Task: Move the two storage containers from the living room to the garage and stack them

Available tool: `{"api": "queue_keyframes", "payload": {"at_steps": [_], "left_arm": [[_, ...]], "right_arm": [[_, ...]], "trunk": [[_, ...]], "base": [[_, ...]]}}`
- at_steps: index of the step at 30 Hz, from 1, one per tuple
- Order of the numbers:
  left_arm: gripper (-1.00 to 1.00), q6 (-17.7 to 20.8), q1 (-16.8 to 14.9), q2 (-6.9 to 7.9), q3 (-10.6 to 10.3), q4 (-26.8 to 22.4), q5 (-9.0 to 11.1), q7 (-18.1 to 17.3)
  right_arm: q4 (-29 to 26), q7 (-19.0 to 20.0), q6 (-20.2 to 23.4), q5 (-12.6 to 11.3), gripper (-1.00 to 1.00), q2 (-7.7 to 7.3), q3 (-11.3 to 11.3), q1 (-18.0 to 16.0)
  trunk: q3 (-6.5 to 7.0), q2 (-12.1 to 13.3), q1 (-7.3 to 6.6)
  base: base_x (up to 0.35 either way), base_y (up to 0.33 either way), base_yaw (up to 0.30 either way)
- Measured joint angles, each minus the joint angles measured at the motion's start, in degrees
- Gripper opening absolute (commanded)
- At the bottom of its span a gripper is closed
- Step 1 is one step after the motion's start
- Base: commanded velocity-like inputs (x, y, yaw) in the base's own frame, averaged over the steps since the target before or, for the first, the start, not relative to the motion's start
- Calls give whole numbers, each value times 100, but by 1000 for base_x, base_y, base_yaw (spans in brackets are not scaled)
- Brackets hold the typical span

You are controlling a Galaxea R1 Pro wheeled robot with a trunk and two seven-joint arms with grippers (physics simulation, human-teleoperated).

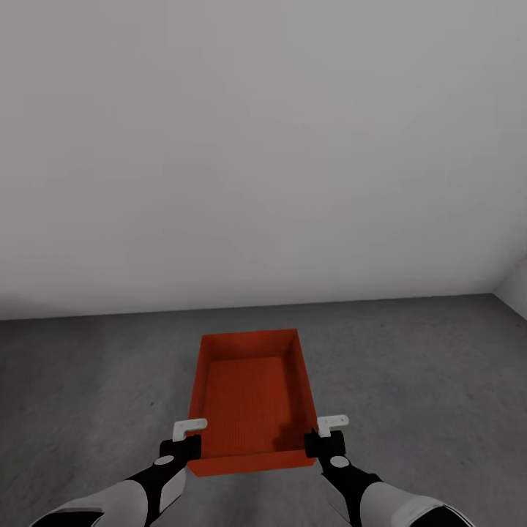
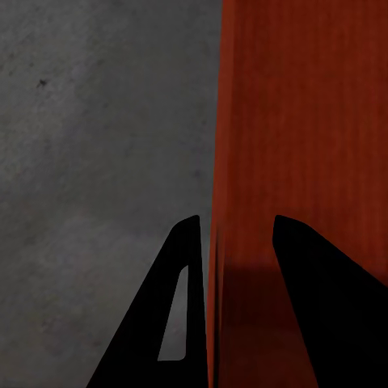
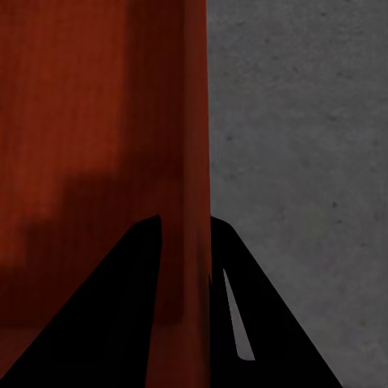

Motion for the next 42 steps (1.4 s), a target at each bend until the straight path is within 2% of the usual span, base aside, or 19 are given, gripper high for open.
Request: {"api": "queue_keyframes", "payload": {"at_steps": [42], "left_arm": [[-100,-1,0,4,0,1,2,-7]], "right_arm": [[0,-7,0,0,-100,4,2,0]], "trunk": [[-754,-1685,923]], "base": [[0,0,-8]]}}
